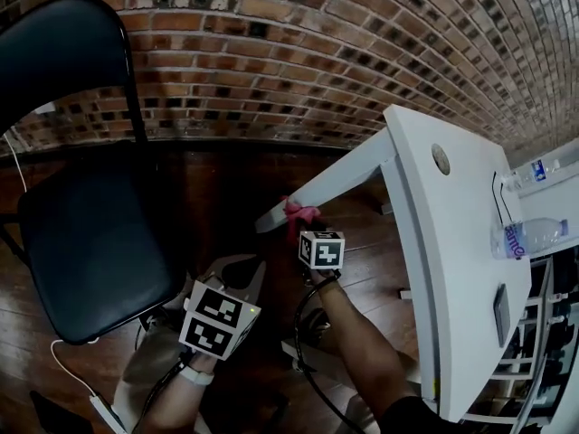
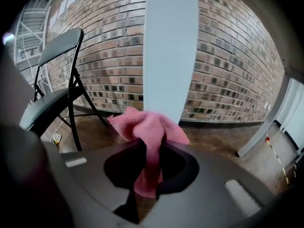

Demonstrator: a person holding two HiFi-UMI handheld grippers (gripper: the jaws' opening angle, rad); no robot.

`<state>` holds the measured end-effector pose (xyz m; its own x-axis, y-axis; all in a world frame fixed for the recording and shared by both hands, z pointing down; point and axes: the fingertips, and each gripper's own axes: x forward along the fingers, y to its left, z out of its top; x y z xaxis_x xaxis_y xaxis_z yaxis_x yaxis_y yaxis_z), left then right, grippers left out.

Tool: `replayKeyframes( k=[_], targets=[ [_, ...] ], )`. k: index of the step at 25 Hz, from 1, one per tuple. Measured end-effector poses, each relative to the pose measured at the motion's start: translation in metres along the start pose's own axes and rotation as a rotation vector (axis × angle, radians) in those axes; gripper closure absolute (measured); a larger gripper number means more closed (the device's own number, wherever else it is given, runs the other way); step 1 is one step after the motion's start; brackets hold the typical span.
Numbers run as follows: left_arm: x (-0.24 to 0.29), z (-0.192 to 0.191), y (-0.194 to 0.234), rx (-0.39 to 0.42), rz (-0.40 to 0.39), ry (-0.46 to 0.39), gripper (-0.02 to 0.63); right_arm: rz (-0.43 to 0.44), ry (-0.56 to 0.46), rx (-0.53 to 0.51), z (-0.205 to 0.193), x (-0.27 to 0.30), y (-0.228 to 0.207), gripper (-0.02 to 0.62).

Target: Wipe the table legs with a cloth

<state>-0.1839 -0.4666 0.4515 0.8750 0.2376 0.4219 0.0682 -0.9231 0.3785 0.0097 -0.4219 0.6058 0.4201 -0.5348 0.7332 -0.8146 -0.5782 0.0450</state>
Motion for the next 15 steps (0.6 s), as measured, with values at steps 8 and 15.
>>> replayKeyframes(
  k=[8, 15],
  targets=[
    [-0.001, 0.010, -0.026, 0.019, -0.015, -0.029, 0.606, -0.024, -0.086, -0.002, 0.043, -0.042, -0.001, 0.545],
    [-0.010, -0.001, -0.040, 0.031, -0.003, -0.019, 0.606, -0.069, -0.154, 0.018, 0.083, -0.080, -0.005, 0.543]
  ],
)
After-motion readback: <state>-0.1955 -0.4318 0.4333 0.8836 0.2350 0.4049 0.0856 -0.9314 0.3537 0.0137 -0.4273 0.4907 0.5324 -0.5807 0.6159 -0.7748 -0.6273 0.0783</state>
